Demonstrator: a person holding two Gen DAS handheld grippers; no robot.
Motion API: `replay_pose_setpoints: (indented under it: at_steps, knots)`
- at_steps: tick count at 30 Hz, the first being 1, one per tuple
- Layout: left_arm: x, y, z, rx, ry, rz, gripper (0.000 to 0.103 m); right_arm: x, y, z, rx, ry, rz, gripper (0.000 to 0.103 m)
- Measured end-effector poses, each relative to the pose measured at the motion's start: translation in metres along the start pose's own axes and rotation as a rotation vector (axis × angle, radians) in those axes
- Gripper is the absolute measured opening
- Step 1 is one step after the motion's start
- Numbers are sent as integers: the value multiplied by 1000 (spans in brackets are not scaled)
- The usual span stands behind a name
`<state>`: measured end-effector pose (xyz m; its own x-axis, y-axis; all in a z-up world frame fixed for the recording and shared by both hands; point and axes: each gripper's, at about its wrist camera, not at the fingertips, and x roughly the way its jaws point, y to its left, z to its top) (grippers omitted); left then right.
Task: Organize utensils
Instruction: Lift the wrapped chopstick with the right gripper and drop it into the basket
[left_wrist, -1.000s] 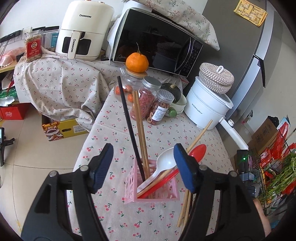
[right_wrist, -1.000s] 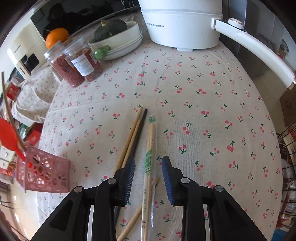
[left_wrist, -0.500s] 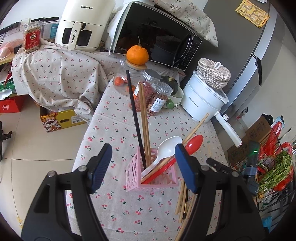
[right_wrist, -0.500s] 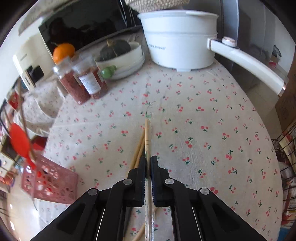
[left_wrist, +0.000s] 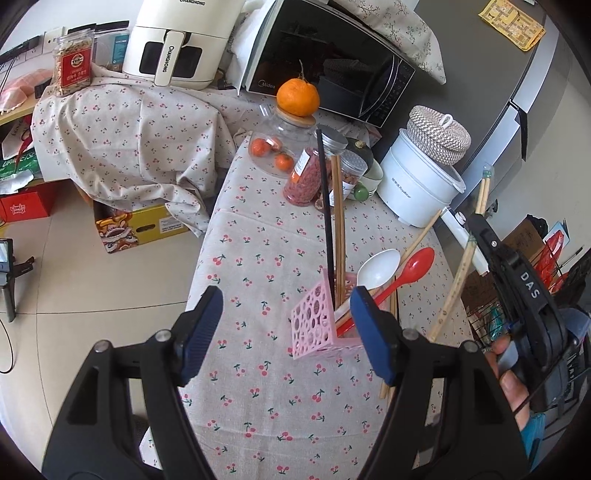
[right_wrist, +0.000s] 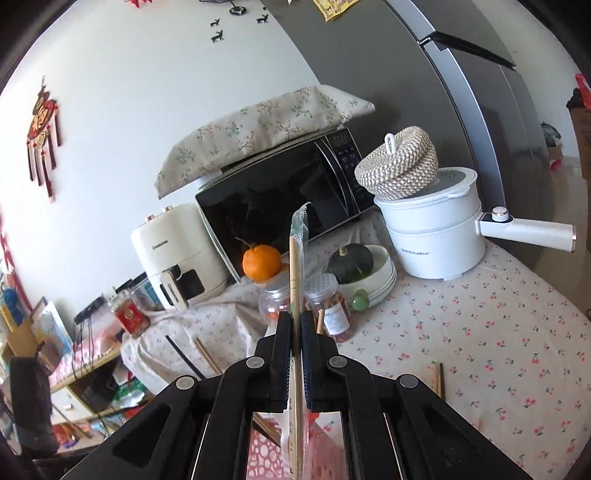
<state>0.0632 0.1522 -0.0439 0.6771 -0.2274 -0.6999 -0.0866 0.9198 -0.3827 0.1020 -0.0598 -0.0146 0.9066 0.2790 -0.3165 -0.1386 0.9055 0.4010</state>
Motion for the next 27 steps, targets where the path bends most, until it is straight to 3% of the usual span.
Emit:
replay_pose_setpoints:
  at_steps: [11,15,19,21,23,27]
  knots:
    - [-18,20,1,-33,-17,-42,73,19,55,-31,-105,-298,-163,6]
    - [-18,23,1,-47,-21,-45,73,26,62,-41,-116,-317,-200,8]
    - [-17,24,2,-49,-23,-38,73,22,57,-69,-98,-245,-198,10]
    - [-17,24,1,-50,-20,-34,73,10,55,-81,-109,-222,-167,19]
    - [-16,22,0,-44,-14,-36,73,-6,54,-86,-126,-229,-134,35]
    - [-16,14,-4,-19,3,-44,76,-31,47,-72,-125,-213,-91,49]
